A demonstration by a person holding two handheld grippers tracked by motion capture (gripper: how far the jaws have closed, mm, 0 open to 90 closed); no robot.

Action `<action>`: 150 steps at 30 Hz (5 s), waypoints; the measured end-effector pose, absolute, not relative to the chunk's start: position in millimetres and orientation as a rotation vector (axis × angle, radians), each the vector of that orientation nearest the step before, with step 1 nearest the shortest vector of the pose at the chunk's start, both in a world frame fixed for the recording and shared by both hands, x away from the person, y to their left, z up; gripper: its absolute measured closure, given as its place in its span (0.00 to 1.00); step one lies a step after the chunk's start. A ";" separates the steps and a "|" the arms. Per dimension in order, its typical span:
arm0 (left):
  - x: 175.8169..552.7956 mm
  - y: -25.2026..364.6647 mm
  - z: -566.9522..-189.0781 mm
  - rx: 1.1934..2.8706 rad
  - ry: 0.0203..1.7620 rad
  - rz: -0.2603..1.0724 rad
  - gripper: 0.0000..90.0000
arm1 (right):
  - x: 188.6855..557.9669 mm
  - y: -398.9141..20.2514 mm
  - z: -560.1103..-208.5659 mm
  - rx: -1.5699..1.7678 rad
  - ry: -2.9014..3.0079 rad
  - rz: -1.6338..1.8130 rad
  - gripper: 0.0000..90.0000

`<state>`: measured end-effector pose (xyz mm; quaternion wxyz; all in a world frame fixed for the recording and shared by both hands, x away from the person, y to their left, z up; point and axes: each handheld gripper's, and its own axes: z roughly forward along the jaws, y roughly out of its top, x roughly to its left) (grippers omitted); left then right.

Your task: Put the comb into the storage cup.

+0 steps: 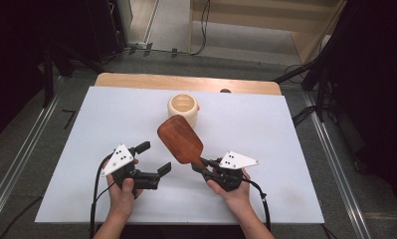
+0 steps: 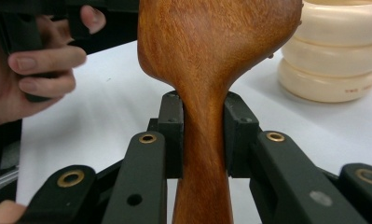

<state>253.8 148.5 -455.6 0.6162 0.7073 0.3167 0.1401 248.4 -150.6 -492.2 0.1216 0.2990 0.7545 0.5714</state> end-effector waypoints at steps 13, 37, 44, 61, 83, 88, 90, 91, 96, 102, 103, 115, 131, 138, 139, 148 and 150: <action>254.1 144.8 -462.6 1.622 0.734 0.266 0.00 | 240.7 -136.3 -493.6 0.812 2.238 1.697 0.79; 252.5 134.6 -463.8 1.631 0.729 0.245 0.14 | 226.0 -109.2 -494.8 0.710 2.290 1.746 0.79; 251.1 136.5 -463.7 1.595 0.720 0.235 0.15 | 224.4 -106.5 -495.7 0.703 2.289 1.762 0.79; 256.9 141.2 -463.6 1.530 0.773 0.123 0.34 | 223.2 -104.9 -499.8 0.735 2.250 1.776 0.79; 256.9 143.3 -460.9 1.527 0.685 -0.016 0.62 | 224.3 -100.9 -503.7 0.716 2.226 1.766 0.77; 256.0 144.7 -456.2 1.535 0.684 0.006 0.63 | 225.3 -104.6 -499.5 0.780 2.198 1.773 0.39; 256.6 147.3 -455.6 1.532 0.685 0.007 0.64 | 227.7 -106.8 -496.4 0.807 2.198 1.765 0.20; 256.8 148.1 -455.5 1.531 0.685 0.008 0.64 | 227.7 -108.0 -495.2 0.826 2.191 1.764 0.14; 257.3 151.4 -453.6 1.527 0.689 0.020 0.64 | 230.0 -116.0 -492.2 0.814 2.178 1.750 0.00; 257.2 152.1 -451.4 1.531 0.695 0.026 0.65 | 233.6 -132.0 -491.1 0.859 2.138 1.729 0.00; 257.1 152.1 -451.0 1.528 0.702 0.034 0.65 | 233.9 -135.5 -491.6 0.865 2.130 1.720 0.00; 259.5 156.3 -443.6 1.520 0.705 0.051 0.65 | 232.9 -175.1 -494.9 0.885 2.079 1.670 0.00; 266.4 157.7 -440.2 1.529 0.726 0.063 0.65 | 221.2 -244.8 -501.9 0.974 2.017 1.591 0.00; 272.7 158.6 -436.5 1.527 0.727 0.075 0.65 | 216.5 -265.4 -502.2 0.991 1.999 1.572 0.00; 273.6 158.4 -435.8 1.526 0.727 0.075 0.65 | 216.3 -268.1 -502.2 0.992 1.991 1.572 0.00; 282.3 156.5 -429.0 1.529 0.731 0.093 0.64 | 213.1 -291.2 -504.0 1.040 1.966 1.542 0.00; 284.4 155.1 -428.3 1.527 0.734 0.091 0.64 | 212.4 -295.5 -504.3 1.048 1.961 1.543 0.00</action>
